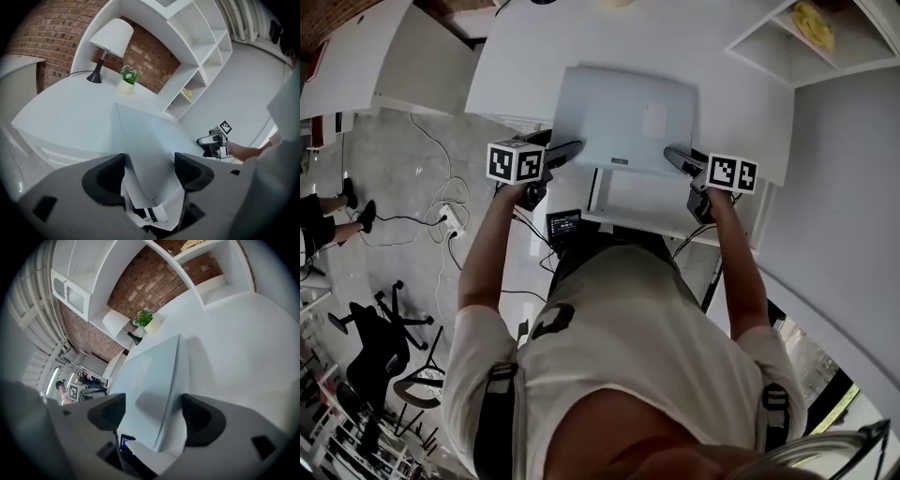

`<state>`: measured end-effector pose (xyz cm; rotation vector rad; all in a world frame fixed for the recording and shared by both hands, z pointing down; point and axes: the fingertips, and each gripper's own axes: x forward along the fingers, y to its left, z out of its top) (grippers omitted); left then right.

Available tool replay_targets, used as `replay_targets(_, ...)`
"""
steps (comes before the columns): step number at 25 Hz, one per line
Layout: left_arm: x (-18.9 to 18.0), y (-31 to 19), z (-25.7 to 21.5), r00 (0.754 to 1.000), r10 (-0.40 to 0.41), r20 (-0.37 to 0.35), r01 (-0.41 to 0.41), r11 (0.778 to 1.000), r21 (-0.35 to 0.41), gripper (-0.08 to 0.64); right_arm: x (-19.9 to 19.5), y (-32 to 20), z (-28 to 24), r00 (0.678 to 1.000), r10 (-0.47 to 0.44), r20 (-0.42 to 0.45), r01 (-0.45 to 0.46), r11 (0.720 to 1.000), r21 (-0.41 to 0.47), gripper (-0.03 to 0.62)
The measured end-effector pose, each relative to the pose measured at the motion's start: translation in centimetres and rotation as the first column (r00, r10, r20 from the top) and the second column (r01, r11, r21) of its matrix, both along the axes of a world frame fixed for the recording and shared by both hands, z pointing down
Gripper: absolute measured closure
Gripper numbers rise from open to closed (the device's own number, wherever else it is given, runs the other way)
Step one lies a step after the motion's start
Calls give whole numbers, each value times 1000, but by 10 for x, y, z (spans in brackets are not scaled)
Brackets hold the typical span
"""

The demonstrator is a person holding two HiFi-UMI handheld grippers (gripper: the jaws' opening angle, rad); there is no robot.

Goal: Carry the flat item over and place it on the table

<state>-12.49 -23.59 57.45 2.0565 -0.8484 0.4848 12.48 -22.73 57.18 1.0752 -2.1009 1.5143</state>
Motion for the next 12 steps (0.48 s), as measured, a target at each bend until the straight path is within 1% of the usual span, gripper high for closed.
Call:
replay_targets(4,1,-9,11,997,-7,70,6,1000,4,219,1,-2,13,1000,2,9,-1,1000,-28,216)
replay_targets(8,0,-23,28,993,-4,118,4,1000,1,219,4,-16,29,999,42,-15,-43,999,-29,254)
replay_targets(10,0,-25,33,992,-11,127,11,1000,4,219,5,-19,34,998,57,-35,-58,998,-23,256)
replay_targets(12,-1,-28,33,992,-31,119,30,999,10,221,6,-22,37,996,52,-73,-53,999,-10,284)
